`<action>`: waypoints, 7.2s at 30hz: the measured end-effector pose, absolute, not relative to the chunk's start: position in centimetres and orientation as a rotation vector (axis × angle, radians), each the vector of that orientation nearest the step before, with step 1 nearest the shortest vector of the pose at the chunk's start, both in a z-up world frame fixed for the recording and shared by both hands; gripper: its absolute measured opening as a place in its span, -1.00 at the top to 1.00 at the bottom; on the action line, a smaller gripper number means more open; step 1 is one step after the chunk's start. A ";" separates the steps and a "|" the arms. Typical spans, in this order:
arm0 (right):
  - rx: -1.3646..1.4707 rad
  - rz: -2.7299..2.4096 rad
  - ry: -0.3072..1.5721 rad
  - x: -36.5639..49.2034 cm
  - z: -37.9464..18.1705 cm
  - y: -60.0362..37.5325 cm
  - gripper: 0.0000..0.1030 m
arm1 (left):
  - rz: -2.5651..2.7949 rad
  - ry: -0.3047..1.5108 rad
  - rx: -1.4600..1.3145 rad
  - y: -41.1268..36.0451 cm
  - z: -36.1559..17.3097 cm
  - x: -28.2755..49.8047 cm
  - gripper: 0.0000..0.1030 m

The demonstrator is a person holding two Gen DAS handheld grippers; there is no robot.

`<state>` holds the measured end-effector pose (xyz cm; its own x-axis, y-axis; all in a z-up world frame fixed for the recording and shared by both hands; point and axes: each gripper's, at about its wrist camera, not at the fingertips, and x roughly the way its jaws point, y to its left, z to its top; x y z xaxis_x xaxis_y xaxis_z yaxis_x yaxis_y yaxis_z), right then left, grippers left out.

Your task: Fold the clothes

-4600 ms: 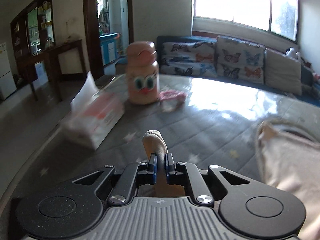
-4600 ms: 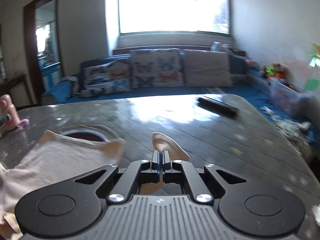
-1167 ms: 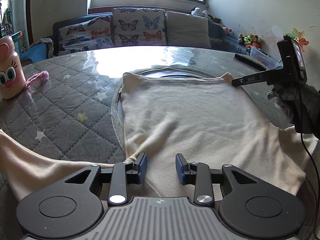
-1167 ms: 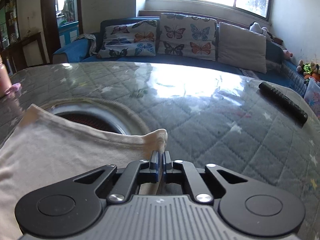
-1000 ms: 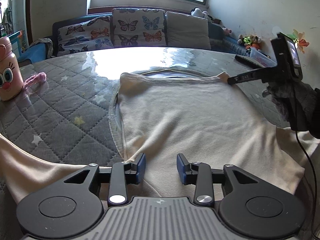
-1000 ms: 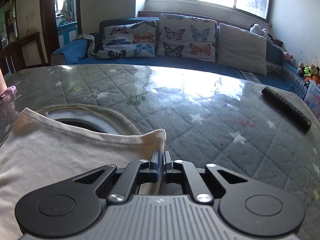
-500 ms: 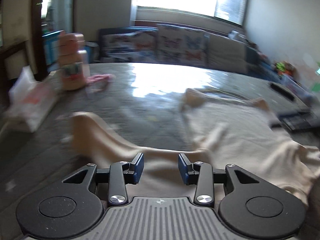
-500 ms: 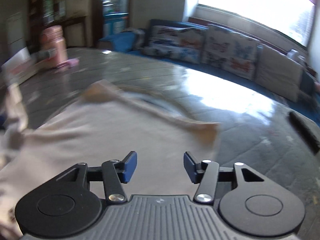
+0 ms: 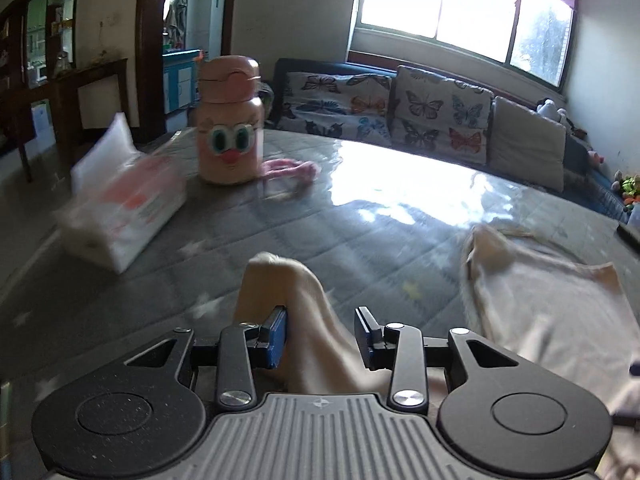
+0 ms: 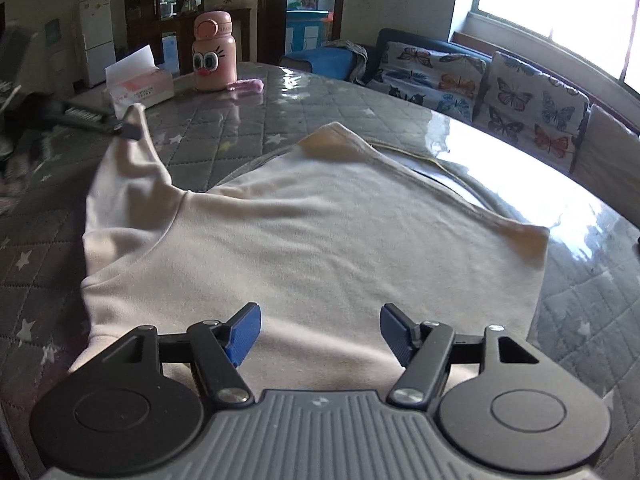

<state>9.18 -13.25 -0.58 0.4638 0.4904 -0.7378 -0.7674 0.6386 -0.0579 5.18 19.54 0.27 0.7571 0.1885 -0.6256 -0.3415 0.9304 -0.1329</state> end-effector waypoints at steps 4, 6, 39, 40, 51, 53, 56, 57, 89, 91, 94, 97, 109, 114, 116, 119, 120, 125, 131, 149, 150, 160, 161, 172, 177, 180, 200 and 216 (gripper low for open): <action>-0.411 0.799 0.754 9.1 -0.6 -13.2 -0.39 | 0.229 0.601 -0.247 18.9 1.0 5.8 0.21; -0.407 0.800 0.755 9.1 -0.7 -13.3 -0.41 | 0.221 0.566 -0.248 19.0 1.6 5.0 0.21; -0.378 0.782 0.783 8.9 -1.3 -13.5 -0.53 | 0.560 0.600 -0.286 24.6 0.7 -0.5 0.93; -0.380 0.783 0.781 8.8 -1.3 -13.5 -0.53 | 0.572 0.602 -0.285 24.7 0.8 -1.2 0.93; -0.398 0.815 0.772 7.7 -1.0 -13.1 -0.54 | 0.623 0.682 -0.221 25.3 -0.8 -0.7 0.82; -0.414 0.829 0.774 7.2 -1.0 -13.0 -0.54 | 0.614 0.668 -0.219 25.1 -0.4 -0.8 0.81; -0.427 0.845 0.771 6.8 -0.9 -12.7 -0.54 | 0.571 0.656 -0.200 24.1 0.0 -0.8 0.81; -0.431 0.854 0.768 6.7 -0.8 -12.5 -0.54 | 0.542 0.656 -0.186 23.6 0.1 -0.7 0.81; -0.574 1.138 0.654 2.3 -1.4 -1.7 -0.54 | 0.437 0.716 0.033 22.3 -2.5 5.9 0.77; -0.566 1.145 0.665 2.5 -1.4 -1.4 -0.54 | 0.437 0.716 0.035 22.3 -2.5 5.9 0.76; -0.578 1.181 0.662 1.8 -1.3 -1.6 -0.56 | 0.438 0.718 0.035 22.3 -2.5 6.0 0.76; -0.559 1.209 0.665 1.3 -0.8 -2.4 -0.56 | 0.440 0.723 0.038 22.1 -2.3 5.9 0.76; -0.426 1.003 0.749 2.6 1.2 -12.6 -0.57 | 0.302 0.670 0.066 16.7 0.1 3.4 0.27; -0.400 0.974 0.842 2.3 0.3 -15.9 -0.57 | 0.174 0.645 0.079 12.2 1.0 2.9 0.18; -0.392 0.993 0.867 1.5 -0.2 -16.6 -0.57 | 0.121 0.636 0.089 10.2 1.3 3.0 0.14; -0.399 1.008 0.866 0.2 -0.6 -17.5 -0.58 | 0.041 0.631 0.109 7.3 1.3 3.3 0.11; -0.400 1.011 0.863 -0.1 -0.4 -17.8 -0.58 | 0.016 0.632 0.115 6.4 1.2 3.4 0.11; -0.393 1.007 0.830 -0.6 0.9 -18.8 -0.57 | -0.086 0.670 0.146 2.0 -0.5 4.4 0.10; -0.361 0.916 0.762 2.4 2.1 -19.7 -0.57 | -0.159 0.698 0.214 -0.8 -2.4 3.9 0.10; -0.361 0.786 0.788 5.8 -1.1 -22.5 -0.58 | -0.182 0.689 0.234 -0.7 -2.7 2.9 0.07; -0.358 0.787 0.784 5.5 -1.0 -22.6 -0.57 | -0.181 0.690 0.237 -0.7 -2.6 2.9 0.07; -0.270 0.715 0.790 3.5 -0.1 -26.6 -0.57 | -0.246 0.653 0.260 -4.0 -1.1 3.2 0.07; -0.259 0.704 0.786 3.3 0.1 -27.0 -0.57 | -0.259 0.654 0.261 -4.6 -1.2 3.4 0.07; -0.111 0.382 0.763 3.3 0.5 -35.9 -0.55 | -0.394 0.668 0.291 -9.6 -2.3 3.2 0.07; -0.046 0.204 0.759 4.2 -0.4 -40.0 -0.45 | -0.413 0.668 0.300 -10.3 -2.5 2.6 0.07; 0.010 0.117 0.765 4.8 -1.0 -42.2 -0.39 | -0.416 0.668 0.309 -10.5 -2.5 2.4 0.07; 0.014 0.029 0.718 8.8 -1.3 -42.4 0.81 | -0.421 0.664 0.327 -10.6 -2.4 2.7 0.02; 0.013 0.177 0.555 7.9 7.8 -38.8 0.81 | -0.464 0.646 0.292 -11.5 -2.8 4.0 0.02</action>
<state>7.88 -38.84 7.82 0.8351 0.1707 -0.5229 -0.1637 0.9847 0.0601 4.00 -11.50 -2.77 0.7024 -0.3215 -0.6350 0.4993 0.8584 0.1177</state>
